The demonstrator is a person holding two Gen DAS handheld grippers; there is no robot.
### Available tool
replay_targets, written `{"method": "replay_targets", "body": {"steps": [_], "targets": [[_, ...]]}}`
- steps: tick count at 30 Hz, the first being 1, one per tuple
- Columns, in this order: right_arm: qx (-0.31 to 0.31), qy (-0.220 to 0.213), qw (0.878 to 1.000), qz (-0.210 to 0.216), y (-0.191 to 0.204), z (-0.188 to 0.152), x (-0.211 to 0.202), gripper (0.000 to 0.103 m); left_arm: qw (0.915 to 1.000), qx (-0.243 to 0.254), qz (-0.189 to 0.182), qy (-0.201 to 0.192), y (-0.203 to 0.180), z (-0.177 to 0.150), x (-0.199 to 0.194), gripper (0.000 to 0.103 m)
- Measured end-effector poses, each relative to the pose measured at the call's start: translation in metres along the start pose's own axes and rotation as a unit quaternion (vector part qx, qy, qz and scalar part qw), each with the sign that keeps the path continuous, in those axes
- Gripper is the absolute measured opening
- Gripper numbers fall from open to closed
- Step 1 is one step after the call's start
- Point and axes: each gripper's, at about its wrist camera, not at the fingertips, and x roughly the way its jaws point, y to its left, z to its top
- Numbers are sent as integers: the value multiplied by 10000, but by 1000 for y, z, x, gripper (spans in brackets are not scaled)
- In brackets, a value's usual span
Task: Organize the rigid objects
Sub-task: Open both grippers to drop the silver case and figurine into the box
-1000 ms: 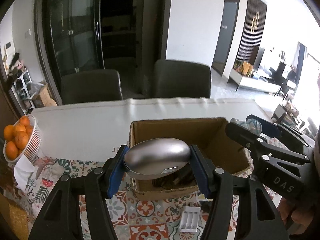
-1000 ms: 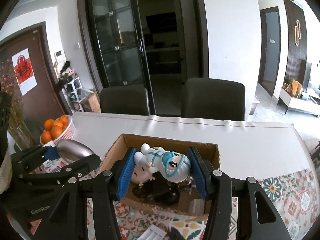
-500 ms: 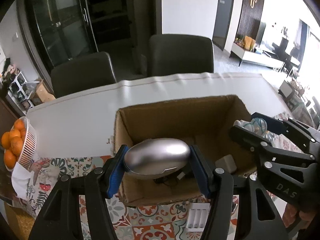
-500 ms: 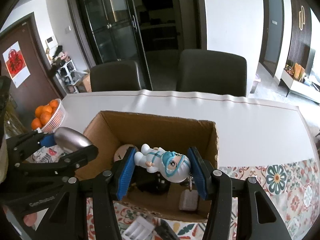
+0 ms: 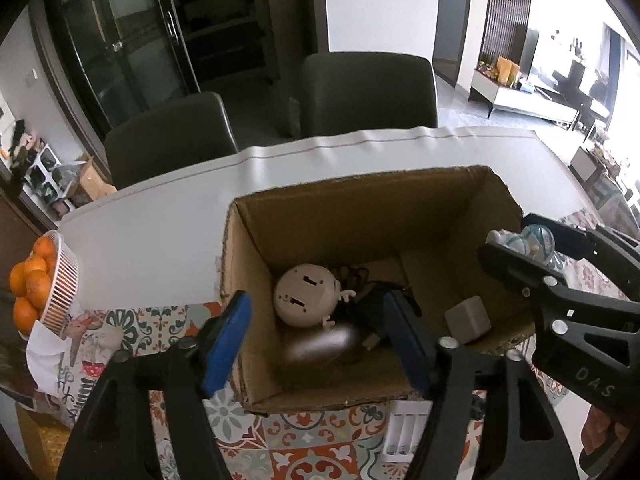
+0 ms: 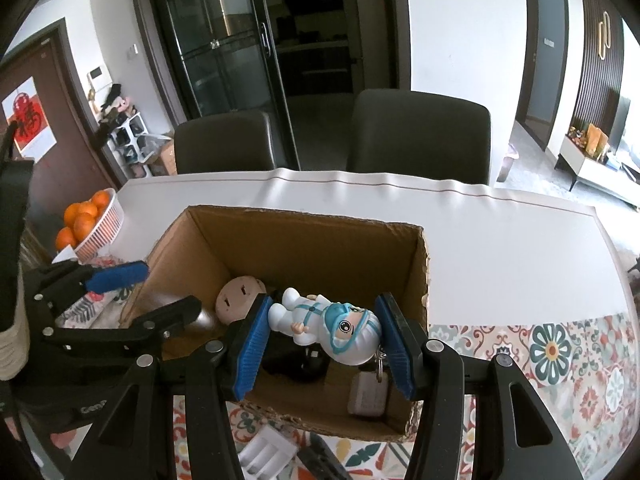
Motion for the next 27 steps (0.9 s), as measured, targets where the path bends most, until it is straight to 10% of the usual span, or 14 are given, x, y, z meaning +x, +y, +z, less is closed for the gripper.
{"method": "replay_targets", "body": {"steps": [27], "targets": [[-380, -523, 9968, -475, 14, -18, -48, 66, 9931, -497, 739, -761, 13, -44, -68, 99]]}}
